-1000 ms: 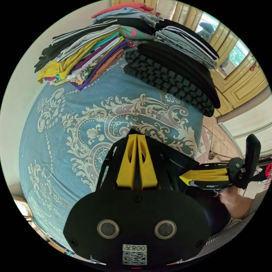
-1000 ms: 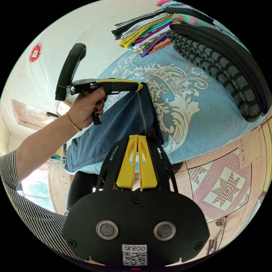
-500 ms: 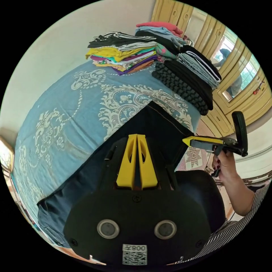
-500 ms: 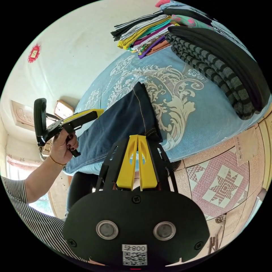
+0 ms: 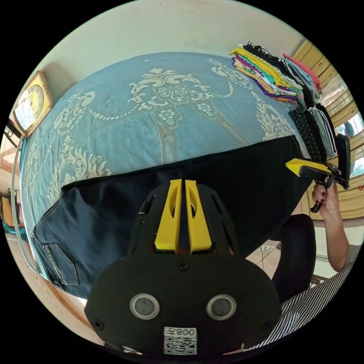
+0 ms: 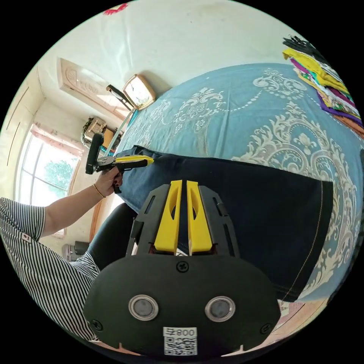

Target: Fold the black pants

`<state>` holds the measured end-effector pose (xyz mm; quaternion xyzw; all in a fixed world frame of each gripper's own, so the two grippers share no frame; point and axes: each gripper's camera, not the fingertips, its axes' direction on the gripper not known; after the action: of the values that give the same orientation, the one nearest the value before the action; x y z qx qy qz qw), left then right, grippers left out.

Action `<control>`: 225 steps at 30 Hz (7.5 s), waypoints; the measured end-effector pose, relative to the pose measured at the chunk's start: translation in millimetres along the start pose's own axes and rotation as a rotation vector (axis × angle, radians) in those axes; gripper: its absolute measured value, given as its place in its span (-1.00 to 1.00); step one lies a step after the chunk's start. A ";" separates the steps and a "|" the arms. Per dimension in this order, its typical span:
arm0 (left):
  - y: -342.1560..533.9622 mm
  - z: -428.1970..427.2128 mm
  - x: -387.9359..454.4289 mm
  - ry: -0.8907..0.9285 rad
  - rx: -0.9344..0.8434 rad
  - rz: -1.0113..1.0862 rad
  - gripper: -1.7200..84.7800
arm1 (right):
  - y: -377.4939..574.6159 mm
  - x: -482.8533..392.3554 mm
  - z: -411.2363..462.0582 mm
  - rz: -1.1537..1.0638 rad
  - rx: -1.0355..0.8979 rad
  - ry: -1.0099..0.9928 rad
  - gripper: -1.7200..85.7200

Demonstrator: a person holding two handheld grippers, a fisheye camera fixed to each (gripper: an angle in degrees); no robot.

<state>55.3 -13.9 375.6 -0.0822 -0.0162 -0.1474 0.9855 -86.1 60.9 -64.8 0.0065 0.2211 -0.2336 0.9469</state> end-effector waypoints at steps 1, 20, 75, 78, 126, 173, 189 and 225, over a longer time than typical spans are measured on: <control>4.5 4.3 -8.7 -0.009 0.020 -0.001 -0.95 | -15.4 -8.0 12.4 -0.013 -0.033 0.005 -0.93; 134.9 72.6 -128.1 0.079 0.115 -0.023 -0.96 | -123.6 -100.8 94.7 -0.060 -0.151 0.183 -0.96; 524.4 -3.6 -419.9 -0.027 0.085 -0.589 -0.96 | -87.1 -327.8 271.7 -0.476 -0.440 0.029 -0.96; 512.0 -11.8 -409.4 -0.025 0.112 -0.567 -0.96 | -78.9 -313.3 265.9 -0.437 -0.453 0.022 -0.96; -108.4 -30.6 281.1 0.362 -0.078 0.509 -0.82 | 445.0 236.9 -79.2 0.879 0.618 -0.075 -0.75; -362.8 70.4 387.5 0.384 -0.118 0.737 -0.93 | 459.3 210.9 -105.0 0.711 0.687 -0.244 -0.87; -198.6 -2.7 109.3 0.501 0.173 0.615 -0.93 | 318.8 -3.5 -116.8 0.254 0.616 -0.286 -0.89; 276.6 267.5 -469.6 0.520 0.179 -0.277 -0.90 | -102.5 -368.6 279.3 -0.153 -0.371 -0.289 -0.87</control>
<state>-314.6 426.7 569.6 0.0483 0.2126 -0.2944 0.9305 -308.0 99.3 351.9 -0.2179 0.1222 -0.2586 0.9331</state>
